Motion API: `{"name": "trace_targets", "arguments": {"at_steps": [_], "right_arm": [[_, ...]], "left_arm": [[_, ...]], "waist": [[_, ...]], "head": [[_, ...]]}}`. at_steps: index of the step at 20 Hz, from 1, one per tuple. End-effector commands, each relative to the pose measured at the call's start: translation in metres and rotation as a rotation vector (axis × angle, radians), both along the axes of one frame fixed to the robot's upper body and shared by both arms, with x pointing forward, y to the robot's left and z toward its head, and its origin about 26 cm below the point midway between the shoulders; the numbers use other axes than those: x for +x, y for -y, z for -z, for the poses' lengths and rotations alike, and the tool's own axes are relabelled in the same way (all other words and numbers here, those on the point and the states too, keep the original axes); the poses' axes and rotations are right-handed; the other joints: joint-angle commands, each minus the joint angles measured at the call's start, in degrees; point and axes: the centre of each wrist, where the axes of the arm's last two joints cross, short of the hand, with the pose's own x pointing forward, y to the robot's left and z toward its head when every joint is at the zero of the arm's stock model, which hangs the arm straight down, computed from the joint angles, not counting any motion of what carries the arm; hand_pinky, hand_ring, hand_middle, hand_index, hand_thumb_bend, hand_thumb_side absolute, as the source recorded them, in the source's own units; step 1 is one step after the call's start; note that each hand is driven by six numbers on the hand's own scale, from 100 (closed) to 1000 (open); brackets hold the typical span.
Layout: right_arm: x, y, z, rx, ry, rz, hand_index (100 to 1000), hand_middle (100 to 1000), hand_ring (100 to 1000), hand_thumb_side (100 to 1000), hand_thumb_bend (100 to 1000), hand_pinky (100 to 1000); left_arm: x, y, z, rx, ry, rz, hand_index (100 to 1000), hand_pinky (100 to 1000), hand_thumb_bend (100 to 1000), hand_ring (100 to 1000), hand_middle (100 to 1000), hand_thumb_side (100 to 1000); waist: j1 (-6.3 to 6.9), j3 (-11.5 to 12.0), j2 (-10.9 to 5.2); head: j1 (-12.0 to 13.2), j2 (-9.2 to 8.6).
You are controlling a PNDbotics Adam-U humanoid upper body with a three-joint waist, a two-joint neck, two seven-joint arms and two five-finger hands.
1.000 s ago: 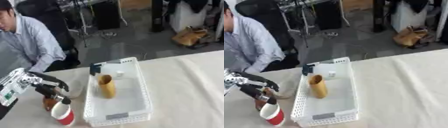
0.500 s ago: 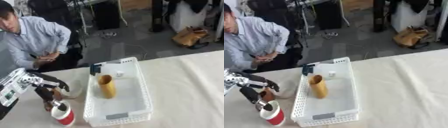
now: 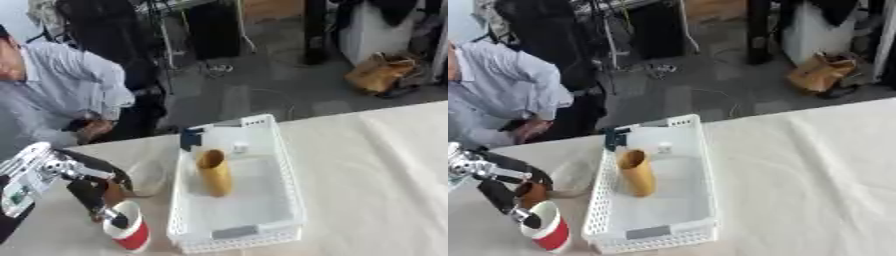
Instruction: Pick up objects on the table and place them in the box.
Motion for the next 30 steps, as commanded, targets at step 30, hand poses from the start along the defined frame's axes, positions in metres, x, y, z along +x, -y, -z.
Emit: {"name": "trace_targets", "arguments": {"at_steps": [30], "right_arm": [[-0.002, 0.0, -0.008, 0.002, 0.053, -0.005, 483, 454, 603, 782, 100, 607]], "left_arm": [[-0.008, 0.0, -0.007, -0.104, 0.017, 0.006, 1000, 1000, 1000, 1000, 1000, 905]], "waist": [[-1.06, 0.2, -1.09]], "head": [[0.2, -0.11]]}}
